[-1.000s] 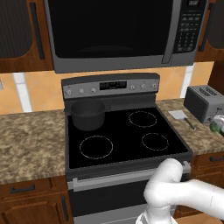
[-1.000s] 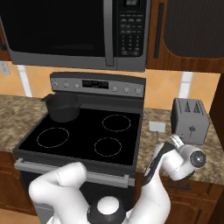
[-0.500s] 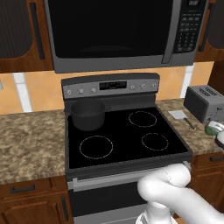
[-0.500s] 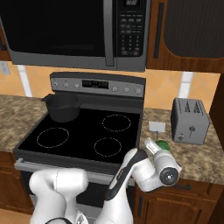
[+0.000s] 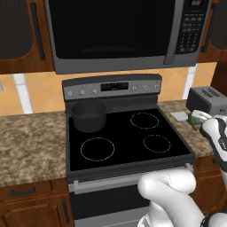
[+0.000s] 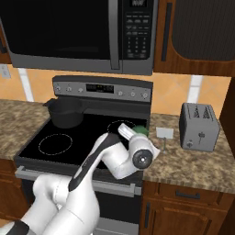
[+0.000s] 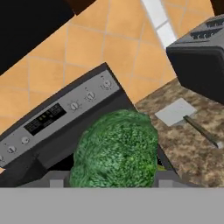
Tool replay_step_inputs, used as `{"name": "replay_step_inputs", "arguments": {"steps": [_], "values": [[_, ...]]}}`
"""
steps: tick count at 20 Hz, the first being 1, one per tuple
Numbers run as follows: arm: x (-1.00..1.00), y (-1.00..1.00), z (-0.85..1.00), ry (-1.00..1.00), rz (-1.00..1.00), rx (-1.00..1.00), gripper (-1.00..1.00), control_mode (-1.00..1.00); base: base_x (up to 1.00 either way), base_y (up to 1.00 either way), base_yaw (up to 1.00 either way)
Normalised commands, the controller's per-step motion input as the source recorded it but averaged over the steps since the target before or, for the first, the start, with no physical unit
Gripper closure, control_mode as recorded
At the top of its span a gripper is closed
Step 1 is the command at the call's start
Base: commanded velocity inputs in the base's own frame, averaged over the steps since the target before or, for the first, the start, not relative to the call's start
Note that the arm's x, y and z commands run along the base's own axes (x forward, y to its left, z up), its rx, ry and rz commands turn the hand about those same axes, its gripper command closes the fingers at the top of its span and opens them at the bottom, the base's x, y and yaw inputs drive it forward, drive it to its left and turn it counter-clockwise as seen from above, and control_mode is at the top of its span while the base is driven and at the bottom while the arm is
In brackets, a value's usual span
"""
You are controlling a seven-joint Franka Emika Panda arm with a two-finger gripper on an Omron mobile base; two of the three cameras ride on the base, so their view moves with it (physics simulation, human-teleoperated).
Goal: Put the tomato and broccoli in the pot. Retrieve the spatula and lightly stir the vegetables in the pot.
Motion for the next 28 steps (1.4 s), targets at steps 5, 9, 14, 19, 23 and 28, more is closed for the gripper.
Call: {"name": "replay_step_inputs", "arguments": {"steps": [5, 9, 14, 19, 23, 28], "values": [[0.08, 1.00, 0.68, 0.00, 0.12, -0.13, 1.00, -1.00, 0.00, 0.00, 0.00], [0.21, 1.00, 0.14, 0.01, 0.14, -0.16, 1.00, -1.00, 0.00, 0.00, 0.00], [0.32, 1.00, 0.00, 0.00, 0.18, -0.17, 1.00, -1.00, 0.00, 0.00, 0.00], [0.55, 1.00, 0.19, -0.01, 0.13, -0.13, 1.00, -1.00, 0.00, 0.00, 0.00], [0.48, 1.00, 0.26, 0.00, 0.08, -0.14, 1.00, -1.00, 0.00, 0.00, 0.00], [0.31, 1.00, 0.34, 0.00, 0.07, -0.10, 1.00, -1.00, 0.00, 0.00, 0.00]]}}
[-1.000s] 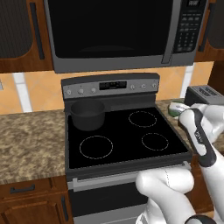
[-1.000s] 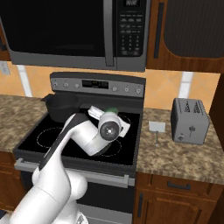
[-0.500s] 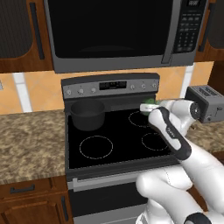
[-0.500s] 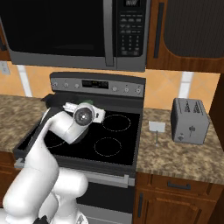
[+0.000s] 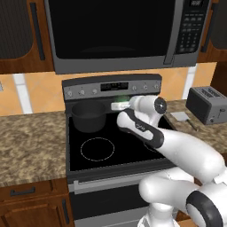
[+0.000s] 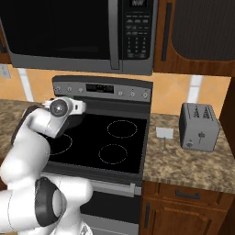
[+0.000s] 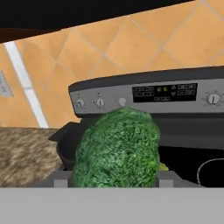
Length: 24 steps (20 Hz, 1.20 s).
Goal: Put the tomato and broccoli in the pot. Retrieve the spatula and lightly stir the vegetables in the pot.
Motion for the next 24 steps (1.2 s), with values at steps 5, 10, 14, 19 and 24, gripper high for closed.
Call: {"name": "replay_step_inputs", "arguments": {"steps": [5, 10, 14, 19, 24], "values": [[0.26, 0.72, 0.03, 0.00, 0.04, -0.09, 1.00, -1.00, 0.00, 0.00, 0.00], [0.51, 0.55, 0.00, 0.00, 0.00, -0.05, 1.00, -1.00, 0.00, 0.00, 0.00], [0.61, 0.45, 0.00, 0.09, 0.00, -0.04, 1.00, -1.00, 0.00, 0.00, 0.00], [0.42, 0.32, -0.25, 0.13, 0.00, -0.05, 1.00, -1.00, 0.00, 0.00, 0.00], [0.29, 0.16, -0.25, 0.05, -0.02, -0.06, 1.00, -1.00, 0.00, 0.00, 0.00]]}}
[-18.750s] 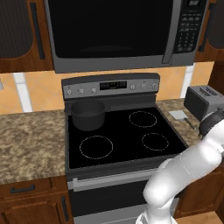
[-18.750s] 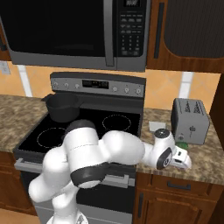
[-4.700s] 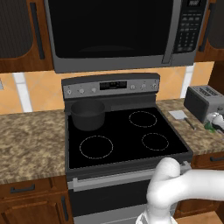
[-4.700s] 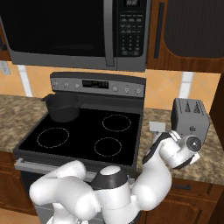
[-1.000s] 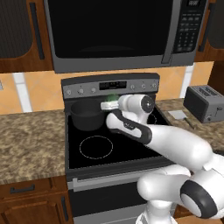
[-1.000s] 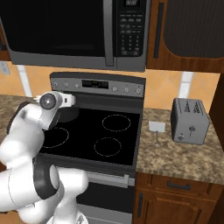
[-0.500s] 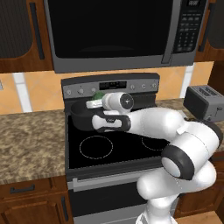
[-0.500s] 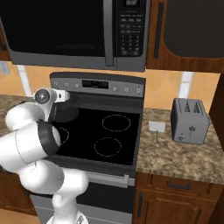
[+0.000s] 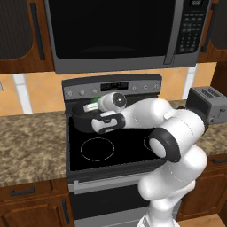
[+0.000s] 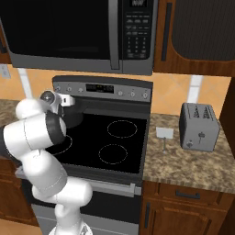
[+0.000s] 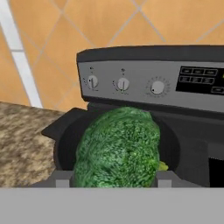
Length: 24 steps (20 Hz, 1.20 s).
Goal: Put the tomato and broccoli in the pot. Retrieve the spatula and lightly stir the vegetables in the pot.
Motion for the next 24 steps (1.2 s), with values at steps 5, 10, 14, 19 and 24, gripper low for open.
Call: {"name": "replay_step_inputs", "arguments": {"steps": [5, 10, 14, 19, 24], "values": [[0.21, 0.13, -0.22, 0.06, -0.06, -0.03, 1.00, -1.00, 0.00, 0.00, 0.00], [0.19, 0.27, -0.20, 0.09, -0.09, -0.01, 1.00, -1.00, 0.00, 0.00, 0.00], [0.22, 0.33, -0.21, 0.10, -0.09, 0.00, 1.00, -1.00, 0.00, 0.00, 0.00], [0.24, 0.30, -0.32, 0.05, -0.07, -0.03, 1.00, -1.00, 0.00, 0.00, 0.00], [0.32, 0.13, -0.30, 0.00, -0.07, -0.07, 1.00, -1.00, 0.00, 0.00, 0.00]]}}
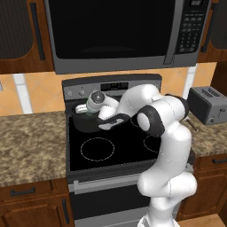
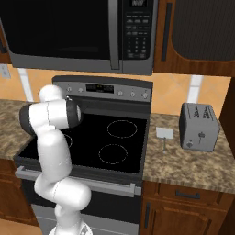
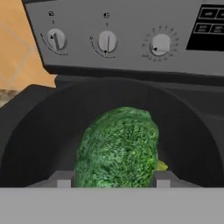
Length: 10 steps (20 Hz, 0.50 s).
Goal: Put the tomato and broccoli in the pot. Retrieve the spatula and lightly stir the vegetables in the pot.
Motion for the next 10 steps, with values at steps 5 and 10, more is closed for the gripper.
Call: {"name": "replay_step_inputs", "arguments": {"steps": [5, 10], "values": [[0.16, 0.10, -0.24, 0.01, -0.06, -0.01, -1.00, -1.00, 0.00, 0.00, 0.00], [0.17, -0.04, 0.08, 0.00, -0.09, 0.00, -1.00, -1.00, 0.00, 0.00, 0.00]]}}
